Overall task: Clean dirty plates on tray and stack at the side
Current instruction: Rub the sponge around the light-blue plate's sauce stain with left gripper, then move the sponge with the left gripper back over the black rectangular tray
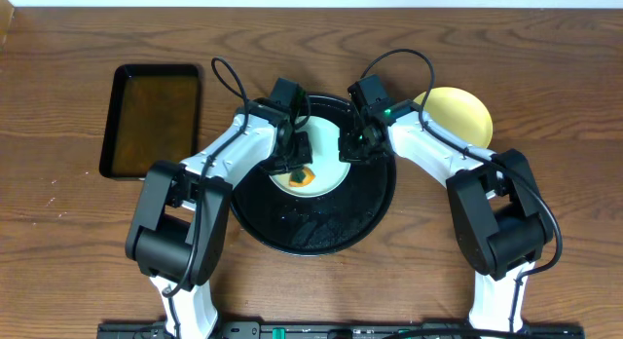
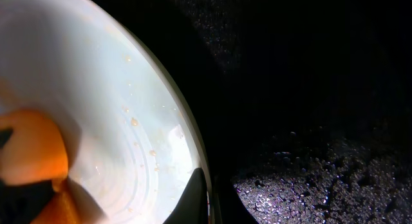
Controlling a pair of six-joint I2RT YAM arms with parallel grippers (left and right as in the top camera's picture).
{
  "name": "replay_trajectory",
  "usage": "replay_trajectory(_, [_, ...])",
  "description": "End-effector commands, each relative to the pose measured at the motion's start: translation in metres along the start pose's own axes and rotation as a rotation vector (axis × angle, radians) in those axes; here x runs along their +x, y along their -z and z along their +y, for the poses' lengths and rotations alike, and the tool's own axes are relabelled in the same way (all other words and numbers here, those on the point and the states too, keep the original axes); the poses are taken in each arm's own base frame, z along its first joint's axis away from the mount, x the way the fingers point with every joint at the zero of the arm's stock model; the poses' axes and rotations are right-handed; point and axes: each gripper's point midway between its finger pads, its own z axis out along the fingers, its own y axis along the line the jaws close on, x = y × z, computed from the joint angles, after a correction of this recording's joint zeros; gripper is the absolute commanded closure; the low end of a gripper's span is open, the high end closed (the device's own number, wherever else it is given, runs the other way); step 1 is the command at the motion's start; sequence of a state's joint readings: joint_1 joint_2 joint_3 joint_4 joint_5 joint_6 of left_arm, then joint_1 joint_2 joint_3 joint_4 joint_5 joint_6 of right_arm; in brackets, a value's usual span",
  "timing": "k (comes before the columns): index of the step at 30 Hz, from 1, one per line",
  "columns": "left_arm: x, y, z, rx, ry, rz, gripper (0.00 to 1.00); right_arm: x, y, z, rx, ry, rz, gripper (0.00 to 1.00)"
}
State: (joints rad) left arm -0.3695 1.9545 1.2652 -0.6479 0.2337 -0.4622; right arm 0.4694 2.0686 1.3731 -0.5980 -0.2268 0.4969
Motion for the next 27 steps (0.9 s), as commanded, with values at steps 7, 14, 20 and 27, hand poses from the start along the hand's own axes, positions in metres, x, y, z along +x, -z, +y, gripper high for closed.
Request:
replay_trajectory(7, [-0.019,0.018,0.096,-0.418,0.024,-0.095,0.92,0.011,-0.017,-0.035,0.128,-0.024,0.03,0.99])
replay_trajectory(14, [-0.052,0.041,0.118,-0.568,-0.031,-0.225,0.92,0.011,-0.017,-0.036,0.128,-0.024,0.03,0.99])
replay_trajectory(20, [-0.076,0.077,0.109,-0.572,-0.004,-0.35,0.92,0.011,-0.017,-0.035,0.128,-0.024,0.029,0.99])
replay_trajectory(27, [-0.091,0.154,0.095,-0.465,0.053,-0.543,0.92,0.006,-0.016,-0.032,0.116,0.006,0.012,0.99])
